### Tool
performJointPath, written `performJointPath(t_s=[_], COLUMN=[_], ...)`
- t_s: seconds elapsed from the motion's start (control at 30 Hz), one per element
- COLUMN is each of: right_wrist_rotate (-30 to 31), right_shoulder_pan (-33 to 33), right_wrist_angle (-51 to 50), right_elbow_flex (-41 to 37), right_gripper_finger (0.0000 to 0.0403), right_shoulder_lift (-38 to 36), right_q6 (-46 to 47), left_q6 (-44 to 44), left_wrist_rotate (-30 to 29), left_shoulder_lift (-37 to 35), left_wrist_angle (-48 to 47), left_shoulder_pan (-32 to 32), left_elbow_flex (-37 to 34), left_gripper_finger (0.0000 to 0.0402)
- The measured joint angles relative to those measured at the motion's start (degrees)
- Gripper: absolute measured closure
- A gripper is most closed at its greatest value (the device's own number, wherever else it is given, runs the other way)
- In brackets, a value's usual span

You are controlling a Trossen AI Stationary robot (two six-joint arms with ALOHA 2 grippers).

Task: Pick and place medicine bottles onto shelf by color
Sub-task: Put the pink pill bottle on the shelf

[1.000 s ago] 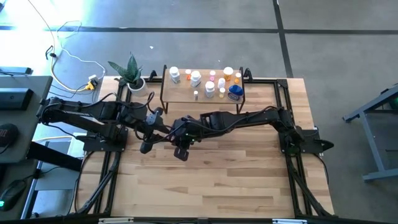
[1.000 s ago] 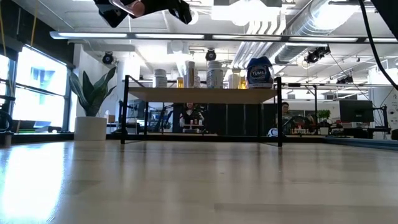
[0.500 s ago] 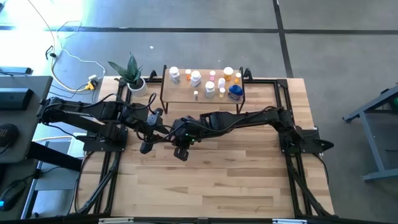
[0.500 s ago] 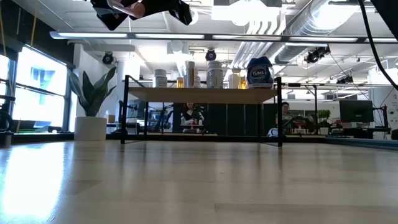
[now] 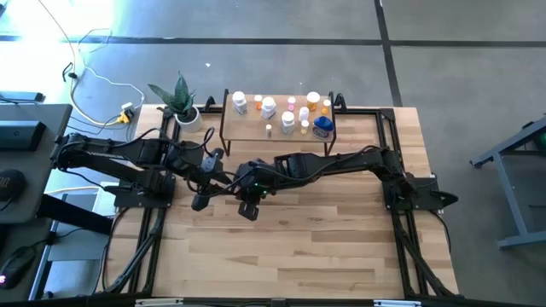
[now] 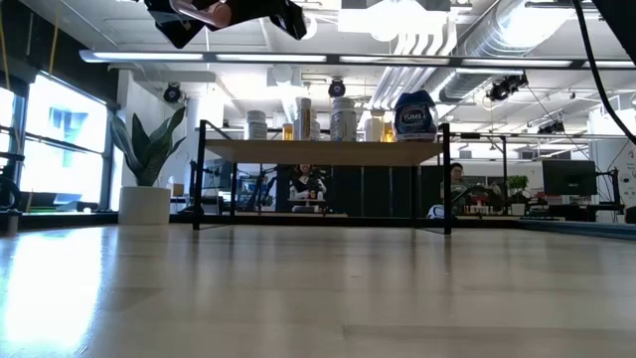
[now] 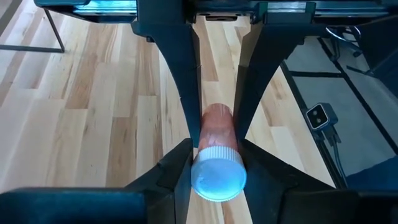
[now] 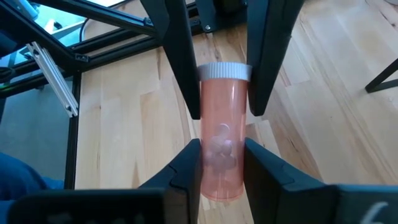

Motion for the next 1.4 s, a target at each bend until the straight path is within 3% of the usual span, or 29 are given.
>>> performJointPath(t_s=[0.2,0.63,0.83,1.4], right_wrist_rotate=[1.05,1.41,1.18,10.29], right_shoulder_pan=[0.0,-0.94,-1.57,-2.68], right_wrist_angle=[-0.02,-1.64,-3.67,-5.18], right_elbow_flex=[0.0,0.0,0.0,0.0], right_gripper_finger=[0.03,0.0186,0.0179,0.0179], right_shoulder_lift=[0.0,-0.02,-0.02,-2.23], right_q6=[-0.04,2.63,5.16,11.45], left_q6=[0.95,2.25,3.56,6.27], left_wrist_rotate=[-0.23,-1.58,-2.94,-7.8], left_shoulder_lift=[0.0,0.09,0.07,0.0], left_wrist_angle=[-0.03,-2.28,-4.31,-12.41], left_shoulder_pan=[0.0,0.0,0.0,1.48], left_elbow_flex=[0.0,-0.13,-0.13,0.26], left_gripper_finger=[0.03,0.0297,0.0296,0.0294])
